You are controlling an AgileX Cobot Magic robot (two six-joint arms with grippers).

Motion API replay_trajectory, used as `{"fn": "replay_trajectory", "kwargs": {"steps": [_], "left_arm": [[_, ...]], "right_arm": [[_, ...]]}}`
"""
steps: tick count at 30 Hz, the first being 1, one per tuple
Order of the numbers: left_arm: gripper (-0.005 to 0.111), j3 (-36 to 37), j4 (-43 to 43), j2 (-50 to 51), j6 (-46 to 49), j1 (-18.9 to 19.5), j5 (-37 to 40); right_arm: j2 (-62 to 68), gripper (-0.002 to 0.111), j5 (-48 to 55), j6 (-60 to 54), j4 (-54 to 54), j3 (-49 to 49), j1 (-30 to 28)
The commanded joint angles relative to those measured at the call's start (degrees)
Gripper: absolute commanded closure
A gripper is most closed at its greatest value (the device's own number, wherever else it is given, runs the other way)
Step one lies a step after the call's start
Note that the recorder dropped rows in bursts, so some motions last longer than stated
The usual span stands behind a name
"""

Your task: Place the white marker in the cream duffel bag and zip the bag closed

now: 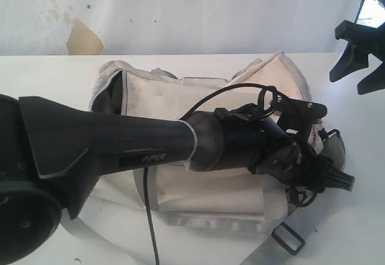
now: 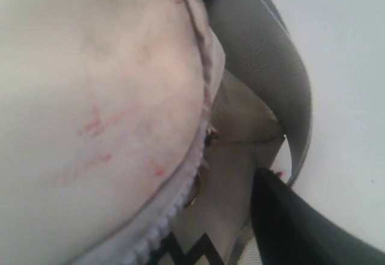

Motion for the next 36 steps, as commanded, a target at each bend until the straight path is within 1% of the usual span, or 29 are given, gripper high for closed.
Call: {"fn": "replay_trajectory", "kwargs": {"steps": [1,4,6,7,9,11,13,15,16,20,24,27,29,32,36], "left_arm": [[0.047,-0.25,-0.68,0.54,-0.87,-0.82,-1.82],[0.047,-1.88,-1.63,0.34,0.19,-2.57,0.65],[0.047,-2.17,2.49,0.44,1.24,-3.23,0.95],[0.048,-2.17,3.22,0.58,0.15,-3.23,1.42],[0.051,-2.17,2.76,0.69,-2.10,-3.12,3.66],[0.056,-2.17,2.51,0.44,-2.30,-3.22,4.92],[0.062,-2.17,4.93,0.61,-1.92,-3.36,4.92],[0.069,-2.17,7.75,1.44,-4.20,-2.45,3.54],[0.069,-2.17,7.75,1.79,-5.33,-1.74,3.37],[0.065,-2.17,4.76,2.15,-7.54,1.01,2.92],[0.056,-2.69,-2.13,2.15,-7.54,3.17,0.54],[0.051,-2.79,-5.62,2.15,-7.42,3.16,-1.90],[0.051,-2.79,-7.22,2.15,-7.03,2.50,-3.61],[0.051,-2.79,-6.72,2.23,-7.03,1.53,-6.82],[0.053,-2.79,-6.51,3.47,-7.03,1.53,-10.81]], "right_arm": [[-0.46,0.057,0.08,-0.70,0.43,-0.01,-0.35],[-0.46,0.057,0.08,-0.70,0.43,-0.01,-0.35],[-0.46,0.057,0.08,-0.70,0.43,-0.01,-0.35],[-0.46,0.057,0.08,-0.70,0.43,-0.01,-0.35],[-0.46,0.057,0.08,-0.70,0.43,-0.01,-0.35],[-0.46,0.057,0.08,-0.70,0.43,-0.01,-0.35],[-0.46,0.057,0.08,-0.70,0.43,-0.01,-0.35],[-0.46,0.057,0.19,-0.70,0.43,-0.01,-0.35],[-0.46,0.057,0.19,-0.70,0.43,-0.01,-0.35],[-0.46,0.057,0.32,-0.70,0.43,-0.01,-0.35],[-0.46,0.057,0.21,-0.70,0.43,-0.01,-0.35],[-0.46,0.057,0.10,-0.70,0.43,-0.01,-0.35],[-0.46,0.057,-0.02,-0.70,0.43,-0.01,-0.35],[-0.46,0.057,-0.02,-0.70,0.43,-0.01,-0.35],[-0.46,0.057,0.12,-0.70,0.55,-0.01,-0.35]]}}
